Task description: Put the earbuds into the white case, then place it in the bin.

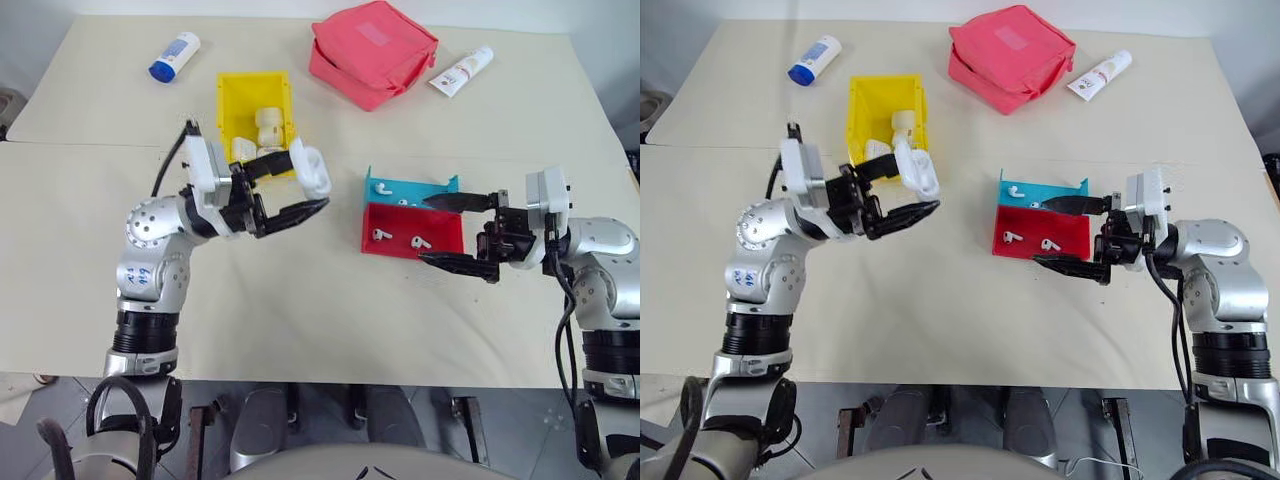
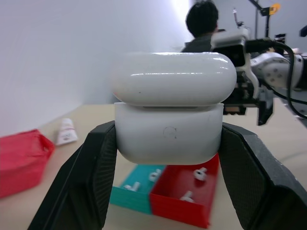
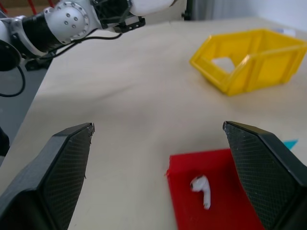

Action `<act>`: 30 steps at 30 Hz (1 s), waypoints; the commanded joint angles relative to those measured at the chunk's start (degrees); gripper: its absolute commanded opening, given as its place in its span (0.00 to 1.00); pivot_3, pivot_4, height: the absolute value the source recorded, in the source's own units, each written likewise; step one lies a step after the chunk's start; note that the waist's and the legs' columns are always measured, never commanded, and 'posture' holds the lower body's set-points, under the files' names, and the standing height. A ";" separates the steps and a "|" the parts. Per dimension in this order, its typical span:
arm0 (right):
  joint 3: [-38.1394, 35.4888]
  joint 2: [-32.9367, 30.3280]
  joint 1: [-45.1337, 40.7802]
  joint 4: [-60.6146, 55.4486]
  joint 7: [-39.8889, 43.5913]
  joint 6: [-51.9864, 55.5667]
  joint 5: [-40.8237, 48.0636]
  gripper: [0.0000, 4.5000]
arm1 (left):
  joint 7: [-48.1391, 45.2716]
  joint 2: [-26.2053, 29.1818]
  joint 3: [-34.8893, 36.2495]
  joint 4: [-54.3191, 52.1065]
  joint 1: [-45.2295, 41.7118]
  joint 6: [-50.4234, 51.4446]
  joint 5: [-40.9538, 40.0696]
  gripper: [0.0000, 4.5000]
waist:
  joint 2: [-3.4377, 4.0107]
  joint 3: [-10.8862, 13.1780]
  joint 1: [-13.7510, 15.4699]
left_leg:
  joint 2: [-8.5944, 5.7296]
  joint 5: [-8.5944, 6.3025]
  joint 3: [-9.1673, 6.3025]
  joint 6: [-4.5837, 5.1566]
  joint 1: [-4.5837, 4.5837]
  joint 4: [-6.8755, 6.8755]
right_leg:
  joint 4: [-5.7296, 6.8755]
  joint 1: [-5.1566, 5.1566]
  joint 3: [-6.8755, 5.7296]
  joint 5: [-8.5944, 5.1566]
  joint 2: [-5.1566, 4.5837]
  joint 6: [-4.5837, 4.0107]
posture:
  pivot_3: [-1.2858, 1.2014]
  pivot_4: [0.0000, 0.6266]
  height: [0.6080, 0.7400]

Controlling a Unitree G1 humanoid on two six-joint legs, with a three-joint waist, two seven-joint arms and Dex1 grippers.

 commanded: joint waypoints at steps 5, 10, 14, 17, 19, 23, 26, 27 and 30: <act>-1.23 -5.21 4.71 -8.32 -6.50 1.91 -4.23 1.00 | -2.80 -0.86 -4.15 -0.20 3.64 -5.92 2.47 0.62 | 0.00 0.00 0.02 | 0.01 0.00 -0.01 0.00 0.00 0.00 | -0.01 0.00 0.01 0.00 0.00 0.00 | 0.52 0.24 1.00; 0.09 -13.48 7.83 -15.21 -12.22 12.77 -8.86 1.00 | -5.87 -1.11 -5.54 3.55 3.97 -9.23 2.90 0.62 | 0.20 0.07 0.20 | -0.01 -0.02 -0.02 0.01 -0.01 0.01 | -0.03 0.01 0.03 0.00 -0.08 0.00 | 0.52 0.24 1.00; 2.00 -19.13 7.73 -18.84 -12.30 22.93 -7.08 1.00 | -8.06 -1.39 -5.64 6.60 2.61 -10.97 2.67 0.62 | 0.19 0.07 0.07 | 0.00 -0.04 -0.10 0.05 -0.02 0.04 | -0.19 0.04 0.06 0.00 -0.46 0.00 | 0.52 0.24 1.00; -1.23 -20.69 9.50 -22.32 -12.41 26.49 -4.86 1.00 | -10.76 -1.54 -5.92 10.21 0.49 -12.33 2.77 0.62 | 0.19 0.07 0.03 | -0.01 -0.04 -0.18 0.05 -0.05 0.05 | -0.30 0.05 0.08 0.00 -0.50 -0.01 | 0.52 0.24 1.00; -3.22 -21.39 10.63 -23.65 -12.40 28.34 -3.44 1.00 | -12.55 -1.66 -6.05 12.99 -1.35 -13.19 2.81 0.62 | 0.19 0.07 0.11 | -0.04 -0.04 -0.19 0.05 -0.09 0.05 | -0.30 0.05 0.02 0.00 -0.51 0.00 | 0.52 0.24 1.00; -4.02 -20.51 10.20 -24.32 -15.48 29.51 -3.30 1.00 | -13.89 -2.23 -5.51 15.25 -3.26 -13.66 2.06 0.62 | 0.19 0.07 0.12 | -0.09 -0.08 -0.19 0.13 -0.10 0.08 | -0.30 0.07 -0.13 0.01 -0.53 0.01 | 0.52 0.24 1.00; -2.98 -19.97 8.58 -25.06 -17.92 30.79 -3.15 1.00 | -14.35 -2.31 -5.46 15.32 -3.64 -13.46 1.93 0.62 | 0.19 0.07 0.08 | -0.09 -0.08 -0.21 0.13 -0.13 0.08 | -0.26 0.06 -0.22 0.01 -0.53 0.01 | 0.52 0.24 1.00; -2.06 -20.11 7.57 -25.27 -18.77 31.54 -3.44 1.00 | -14.45 -2.35 -5.37 15.48 -3.80 -13.56 1.94 0.62 | 0.19 0.07 0.07 | -0.09 -0.08 -0.21 0.13 -0.14 0.08 | -0.20 0.07 -0.25 0.01 -0.53 0.01 | 0.52 0.24 1.00; 1.18 -20.26 4.74 -25.45 -20.36 32.03 -4.84 1.00 | -13.97 -2.72 -5.09 15.48 -3.93 -13.70 2.05 0.62 | 0.19 0.07 -0.01 | -0.09 -0.08 -0.23 0.13 -0.16 0.10 | -0.17 0.06 -0.36 0.01 -0.52 0.02 | 0.52 0.24 1.00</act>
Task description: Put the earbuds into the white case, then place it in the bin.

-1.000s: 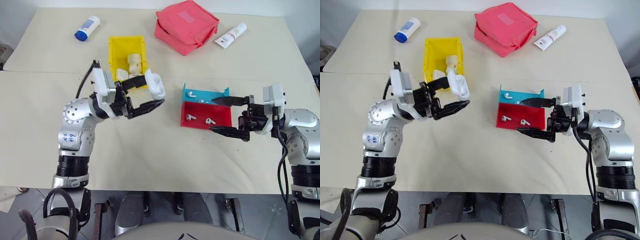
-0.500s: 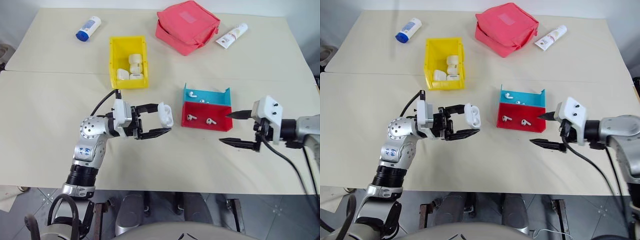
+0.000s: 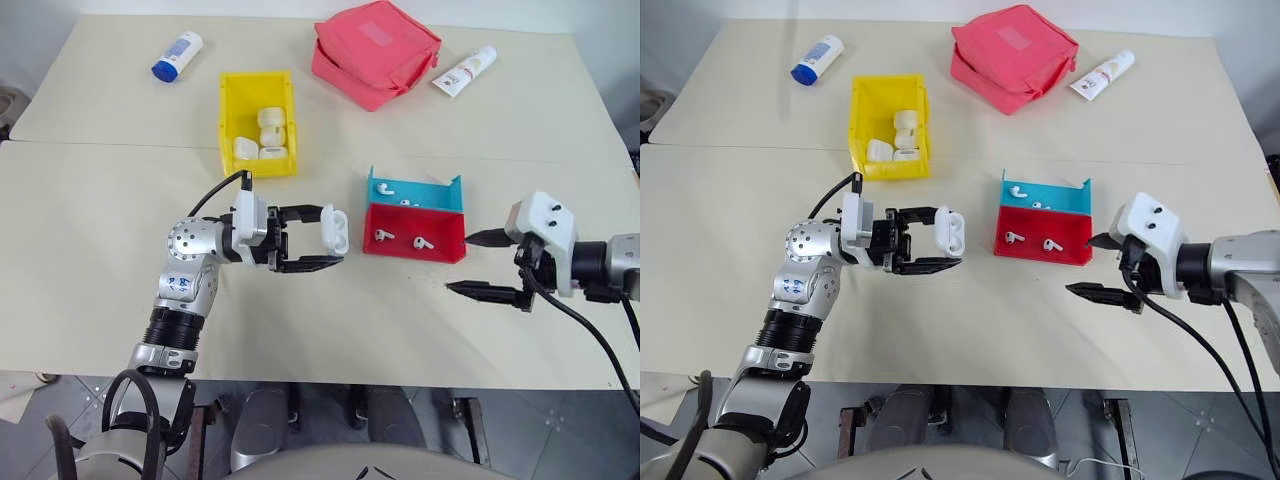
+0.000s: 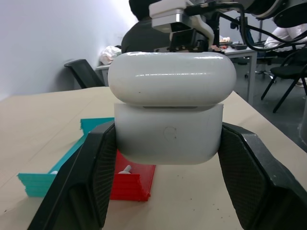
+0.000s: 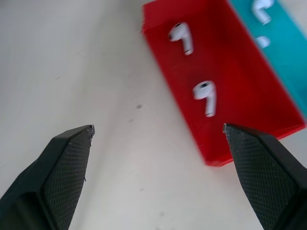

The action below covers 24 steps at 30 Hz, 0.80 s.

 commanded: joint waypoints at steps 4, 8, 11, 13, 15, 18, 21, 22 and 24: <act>8.87 -1.35 -8.54 -2.26 -3.22 8.61 -1.36 1.00 | 0.37 -0.93 0.73 -1.38 -0.47 -1.12 -0.66 0.62 | 0.00 0.00 -0.16 | 0.01 0.00 -0.04 -0.01 -0.01 0.01 | -0.01 -0.02 -0.02 0.00 -0.02 0.00 | 0.52 0.24 1.00; 15.98 0.82 -17.43 0.01 -5.03 16.93 -1.84 1.00 | 0.81 -1.36 0.58 -1.57 0.07 -1.57 -0.45 0.62 | 0.00 0.00 -0.32 | 0.00 0.01 -0.15 0.00 -0.16 0.07 | 0.00 -0.06 -0.03 0.00 -0.06 0.00 | 0.52 0.24 1.00; 19.90 2.56 -22.41 2.22 -6.87 20.09 -3.21 0.92 | 1.15 -1.67 0.39 -1.71 0.39 -1.96 -0.14 0.62 | 0.01 0.00 -0.29 | 0.00 0.01 -0.30 -0.01 -0.25 0.10 | -0.04 -0.06 -0.03 0.00 -0.08 0.00 | 0.52 0.24 1.00; 21.56 3.10 -24.40 2.79 -7.67 21.63 -3.88 0.80 | 1.47 -1.76 0.37 -2.13 0.51 -1.81 -0.13 0.62 | 0.01 0.00 -0.12 | -0.01 0.03 -0.43 -0.03 -0.43 0.11 | -0.08 -0.10 -0.05 0.00 -0.07 0.00 | 0.52 0.24 1.00; 23.62 3.24 -26.06 3.17 -7.75 22.11 -4.69 0.66 | 1.63 -1.79 0.42 -2.16 0.48 -1.85 -0.17 0.62 | 0.01 0.00 -0.05 | -0.12 0.04 -0.58 -0.02 -0.59 0.15 | -0.09 -0.13 -0.30 0.00 -0.09 0.00 | 0.52 0.24 1.00; 25.36 3.42 -27.90 3.65 -7.82 23.31 -5.14 0.66 | 1.92 -1.92 0.35 -2.34 0.56 -1.86 -0.20 0.62 | 0.01 0.00 -0.06 | -0.24 0.06 -0.59 0.04 -0.62 0.15 | -0.09 -0.13 -0.65 0.00 -0.05 0.00 | 0.52 0.24 1.00; 26.56 3.52 -29.46 3.94 -7.62 24.05 -5.47 0.66 | 2.03 -2.04 0.27 -2.56 0.69 -1.77 -0.36 0.62 | 0.01 0.00 -0.12 | -0.29 0.08 -0.62 0.09 -0.63 0.15 | -0.09 -0.11 -0.71 0.02 -0.01 0.03 | 0.52 0.24 1.00; 26.83 3.55 -29.81 3.96 -7.55 24.22 -5.53 0.66 | 1.91 -2.08 0.21 -2.69 0.78 -1.69 -0.51 0.62 | 0.01 0.00 -0.14 | -0.29 0.08 -0.63 0.09 -0.63 0.15 | -0.08 -0.11 -0.71 0.02 -0.01 0.03 | 0.52 0.24 1.00; 27.65 3.53 -30.51 4.00 -7.43 24.44 -5.82 0.66 | 1.61 -2.07 0.06 -2.85 0.90 -1.45 -0.71 0.62 | 0.01 0.00 -0.17 | -0.27 0.09 -0.65 0.09 -0.63 0.15 | -0.08 -0.11 -0.73 0.02 0.00 0.03 | 0.52 0.24 1.00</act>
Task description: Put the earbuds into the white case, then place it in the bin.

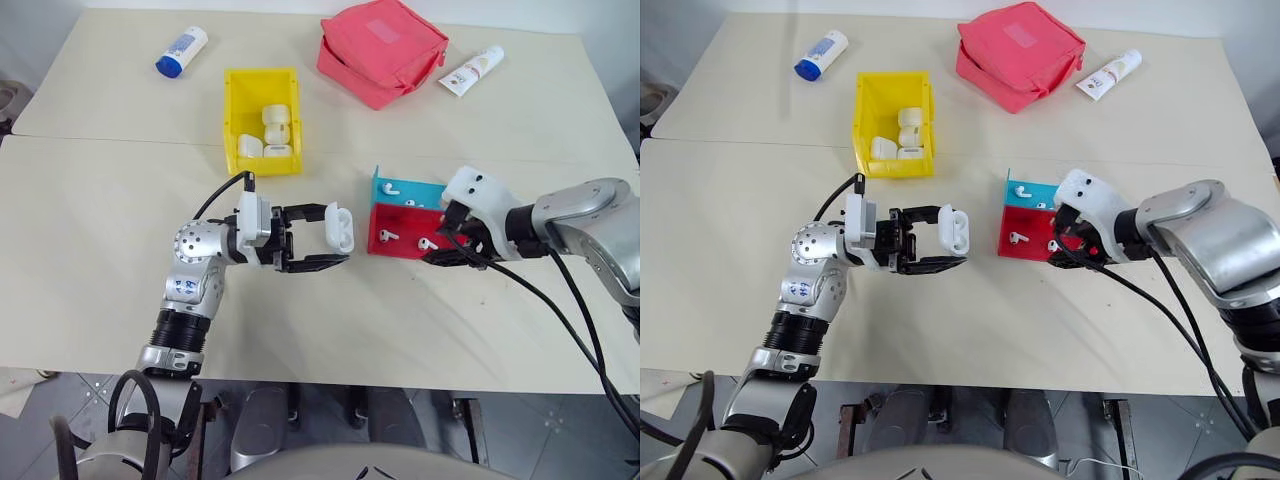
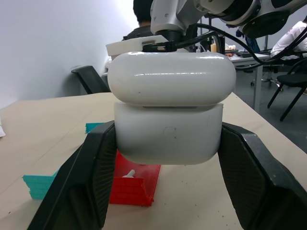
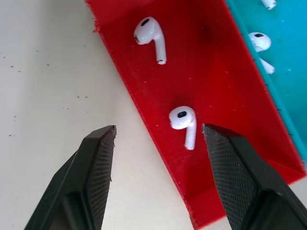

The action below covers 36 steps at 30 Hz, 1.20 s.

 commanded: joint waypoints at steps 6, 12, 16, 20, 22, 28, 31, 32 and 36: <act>3.23 -0.40 -3.33 0.25 0.21 1.54 -1.97 0.66 | -1.31 0.22 -0.38 -2.86 0.60 0.18 -0.80 0.62 | 0.00 0.00 0.00 | 0.00 0.00 0.00 0.00 0.00 0.00 | 0.00 0.00 -0.01 0.00 0.03 0.00 | 0.52 0.24 1.00; 5.91 1.31 -4.78 2.66 -0.25 0.87 -3.95 0.66 | -2.30 0.48 -0.74 -3.18 0.94 0.34 -0.64 0.62 | 0.00 0.00 -0.05 | -0.01 0.00 0.00 0.00 0.00 0.00 | 0.01 0.00 -0.01 0.00 0.08 0.00 | 0.52 0.24 1.00; 6.53 2.13 -5.48 3.69 -0.10 0.42 -4.66 0.66 | -2.20 0.65 -0.81 -3.71 1.13 0.50 -0.63 0.62 | 0.00 0.00 -0.03 | 0.00 0.00 0.00 -0.01 0.00 0.00 | 0.01 0.00 -0.01 0.00 0.10 0.00 | 0.52 0.24 1.00; 7.96 2.64 -5.75 4.62 0.32 -1.07 -5.94 0.66 | -2.02 1.07 -0.65 -4.52 1.82 0.62 -0.49 0.62 | 0.00 0.00 -0.06 | -0.01 0.00 0.00 -0.01 -0.01 0.00 | 0.01 0.00 0.00 0.00 0.10 0.00 | 0.52 0.24 1.00; 8.42 3.04 -5.79 5.21 0.59 -2.09 -6.61 0.66 | -1.79 1.29 -0.64 -5.22 2.35 0.79 -0.48 0.62 | 0.00 0.00 -0.09 | 0.00 0.01 0.00 -0.01 0.00 0.00 | 0.01 0.00 0.00 0.00 0.11 0.00 | 0.52 0.24 1.00; 9.81 3.91 -6.18 7.13 1.61 -4.50 -8.77 0.66 | -1.07 1.55 -0.96 -6.73 3.50 1.12 -0.51 0.62 | 0.00 0.00 -0.04 | 0.00 0.01 0.01 -0.01 0.00 0.00 | 0.01 0.00 0.00 0.00 0.11 0.00 | 0.52 0.24 1.00; 10.28 4.55 -6.55 8.15 2.14 -5.45 -9.77 0.66 | -0.69 1.66 -0.96 -7.33 3.87 1.40 -0.51 0.62 | 0.01 0.00 -0.09 | 0.00 0.01 0.01 -0.01 0.00 0.00 | 0.01 0.00 0.00 0.00 0.12 0.00 | 0.52 0.24 1.00; 10.62 4.67 -6.72 8.54 2.37 -5.91 -10.31 0.66 | -0.60 1.74 -0.94 -7.48 3.97 1.44 -0.49 0.62 | 0.01 0.00 -0.10 | 0.01 0.01 0.00 -0.01 0.00 0.00 | 0.01 0.00 -0.01 0.00 0.13 0.00 | 0.52 0.24 1.00; 11.35 5.11 -7.11 9.66 3.19 -7.10 -11.91 0.66 | -0.25 1.87 -0.85 -7.49 3.95 1.47 -0.41 0.62 | 0.00 0.00 -0.08 | 0.02 0.01 0.01 -0.01 0.00 0.00 | 0.01 0.00 -0.01 0.00 0.14 0.00 | 0.52 0.24 1.00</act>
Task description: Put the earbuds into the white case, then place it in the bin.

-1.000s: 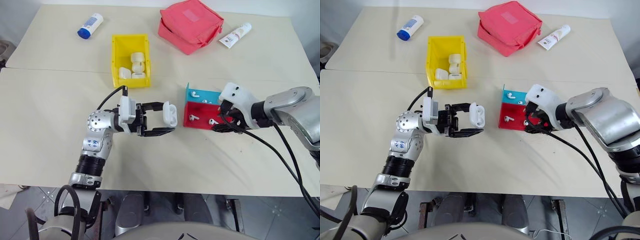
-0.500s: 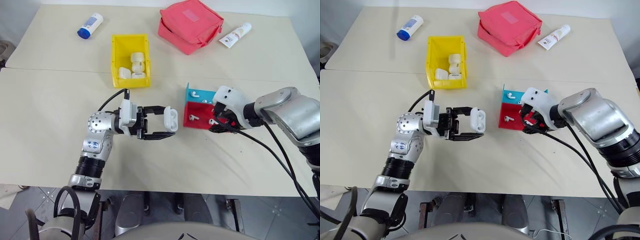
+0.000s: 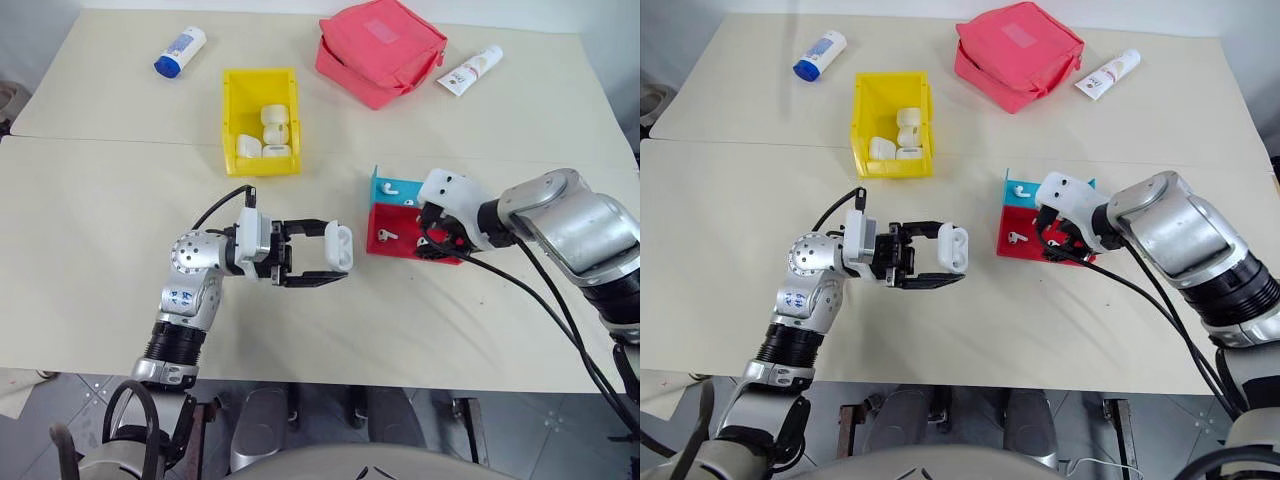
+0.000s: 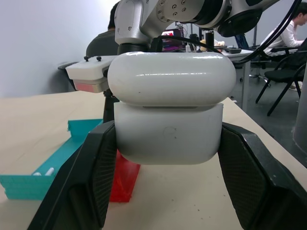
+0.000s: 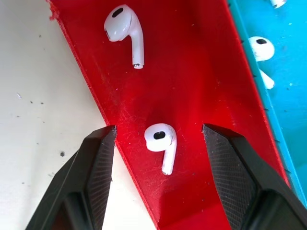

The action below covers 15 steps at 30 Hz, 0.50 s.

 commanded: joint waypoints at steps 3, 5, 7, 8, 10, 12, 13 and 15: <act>0.24 0.09 -1.12 0.16 1.61 -1.91 -2.27 0.66 | 0.66 0.39 0.21 -2.61 -0.09 -0.15 -0.38 0.62 | 0.00 0.00 0.02 | -0.01 0.00 0.00 0.00 0.00 0.00 | 0.00 0.00 0.00 0.00 0.00 0.00 | 0.52 0.24 1.00; 0.31 0.23 -1.12 0.32 2.00 -2.08 -2.74 0.66 | 0.77 0.43 0.24 -2.55 -0.16 -0.14 -0.40 0.62 | 0.00 0.00 0.00 | -0.01 0.00 0.00 0.00 0.00 0.00 | 0.00 0.00 0.00 0.00 0.00 0.00 | 0.52 0.24 1.00; 0.21 0.51 -1.07 0.56 2.28 -2.17 -3.14 0.66 | 0.87 0.45 0.25 -2.43 -0.24 -0.20 -0.37 0.62 | 0.00 0.00 0.00 | 0.00 0.00 0.00 0.00 0.00 0.00 | 0.00 0.00 0.00 0.00 0.00 0.00 | 0.52 0.24 1.00; 0.37 0.53 -1.06 0.70 2.45 -2.34 -3.49 0.66 | 0.90 0.45 0.26 -2.32 -0.32 -0.25 -0.36 0.62 | 0.00 0.00 -0.01 | 0.00 0.00 0.00 0.00 0.00 0.00 | 0.00 0.00 0.00 0.00 0.00 0.00 | 0.52 0.24 1.00; 0.66 0.49 -0.97 0.90 2.77 -2.75 -4.26 0.66 | 1.03 0.43 0.28 -2.27 -0.39 -0.28 -0.36 0.62 | 0.00 0.00 -0.01 | 0.00 0.00 0.00 0.00 0.00 0.00 | 0.00 0.00 0.00 0.00 0.01 0.00 | 0.52 0.24 1.00; 0.62 0.69 -0.96 1.10 2.98 -2.82 -4.62 0.66 | 1.13 0.42 0.28 -2.22 -0.46 -0.32 -0.32 0.62 | 0.00 0.00 0.01 | 0.00 0.00 0.00 0.00 0.00 0.00 | 0.00 0.00 0.00 0.00 0.01 0.00 | 0.52 0.24 1.00; 0.63 0.83 -0.96 1.24 3.03 -2.89 -4.76 0.66 | 1.16 0.42 0.27 -2.20 -0.47 -0.34 -0.30 0.62 | 0.00 0.00 0.01 | 0.00 0.00 0.01 0.00 0.00 0.00 | 0.00 0.00 0.00 0.00 0.01 0.00 | 0.52 0.24 1.00; 0.67 1.01 -0.88 1.39 3.17 -2.93 -5.11 0.66 | 1.21 0.40 0.23 -2.25 -0.42 -0.40 -0.26 0.62 | 0.00 0.00 -0.01 | 0.00 0.00 0.01 0.00 0.00 0.00 | 0.00 0.00 0.00 0.00 0.01 0.00 | 0.52 0.24 1.00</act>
